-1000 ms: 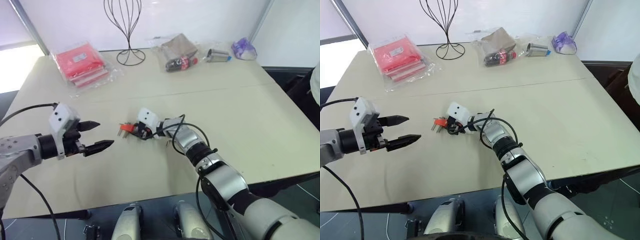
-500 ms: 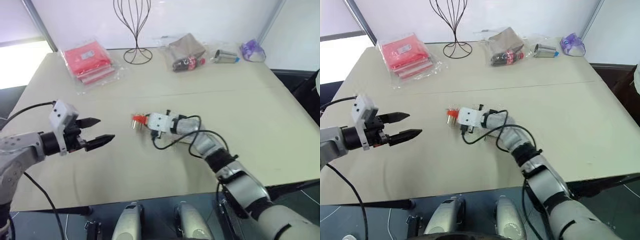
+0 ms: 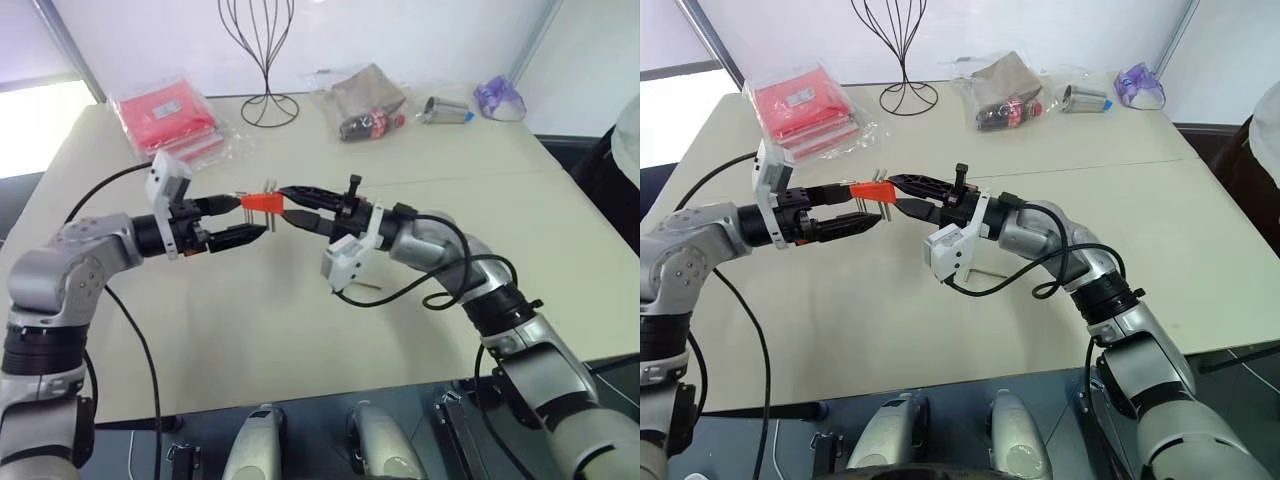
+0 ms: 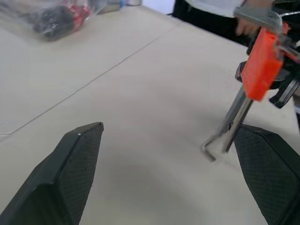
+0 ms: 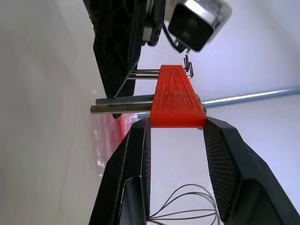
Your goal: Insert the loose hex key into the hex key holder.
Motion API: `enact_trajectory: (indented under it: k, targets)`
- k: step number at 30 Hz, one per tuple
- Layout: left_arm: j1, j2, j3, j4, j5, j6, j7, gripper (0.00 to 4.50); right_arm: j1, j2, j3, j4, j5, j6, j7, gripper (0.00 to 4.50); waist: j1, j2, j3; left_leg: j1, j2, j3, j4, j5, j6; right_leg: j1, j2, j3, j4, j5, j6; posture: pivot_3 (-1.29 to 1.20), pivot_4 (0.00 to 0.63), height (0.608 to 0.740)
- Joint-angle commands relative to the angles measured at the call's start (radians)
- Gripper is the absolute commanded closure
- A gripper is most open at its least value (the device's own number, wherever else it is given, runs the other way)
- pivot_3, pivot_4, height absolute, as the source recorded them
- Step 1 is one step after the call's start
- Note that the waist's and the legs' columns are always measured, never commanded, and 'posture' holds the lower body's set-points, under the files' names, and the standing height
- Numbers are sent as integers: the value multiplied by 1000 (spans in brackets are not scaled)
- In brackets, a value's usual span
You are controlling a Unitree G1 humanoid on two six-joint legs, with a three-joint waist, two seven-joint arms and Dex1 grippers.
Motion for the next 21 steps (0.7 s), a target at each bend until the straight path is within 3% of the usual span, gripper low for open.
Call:
enact_trajectory:
  k: [1, 21]
  targets:
    - [-53, -4, -10, -10, -25, 15, -41, 0, -31, -13, -23, -14, 14, -51, -18, 3444, 0, -1, 0, 0, 0, 0, 0, 0, 0, 0, 0, 0, 0, 0, 0, 0, 150, 740]
    - [-62, -23, 47, -92, -137, 92, -21, 0, -51, -20, -9, 31, 29, -90, 28, 3444, 1, -1, 1, 0, 1, -1, 1, 0, 0, 1, 0, 0, 0, 0, 0, 0, 150, 740]
